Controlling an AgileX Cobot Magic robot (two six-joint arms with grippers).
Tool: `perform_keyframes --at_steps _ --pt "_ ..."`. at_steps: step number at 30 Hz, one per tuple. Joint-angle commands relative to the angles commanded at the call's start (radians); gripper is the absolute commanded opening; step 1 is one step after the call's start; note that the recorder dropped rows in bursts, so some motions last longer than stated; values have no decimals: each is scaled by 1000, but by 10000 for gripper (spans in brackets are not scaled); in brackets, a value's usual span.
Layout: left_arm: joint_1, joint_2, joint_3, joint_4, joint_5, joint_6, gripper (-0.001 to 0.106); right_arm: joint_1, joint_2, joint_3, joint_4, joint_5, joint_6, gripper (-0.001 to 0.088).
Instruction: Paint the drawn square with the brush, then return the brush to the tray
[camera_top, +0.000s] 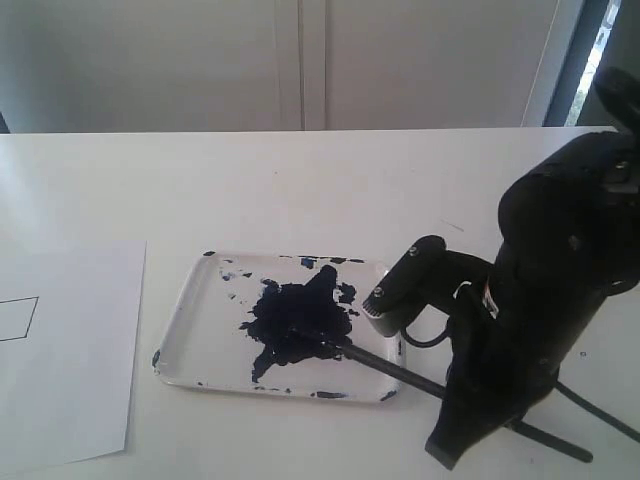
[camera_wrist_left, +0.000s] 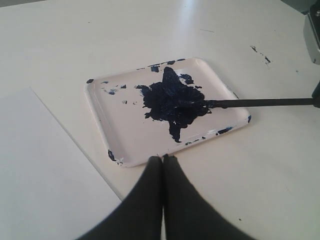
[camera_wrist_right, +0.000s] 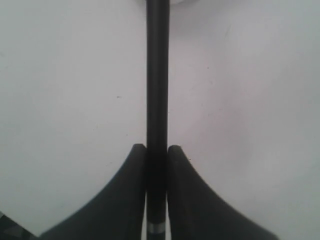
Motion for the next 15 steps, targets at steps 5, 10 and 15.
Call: perform_keyframes --at_steps 5,10,15 --pt "0 0 0 0 0 0 0 0 39 0 -31 -5 24 0" --pt "0 0 0 0 0 0 0 0 50 0 20 -7 24 0" --pt "0 0 0 0 0 0 0 0 50 0 99 5 -24 0"
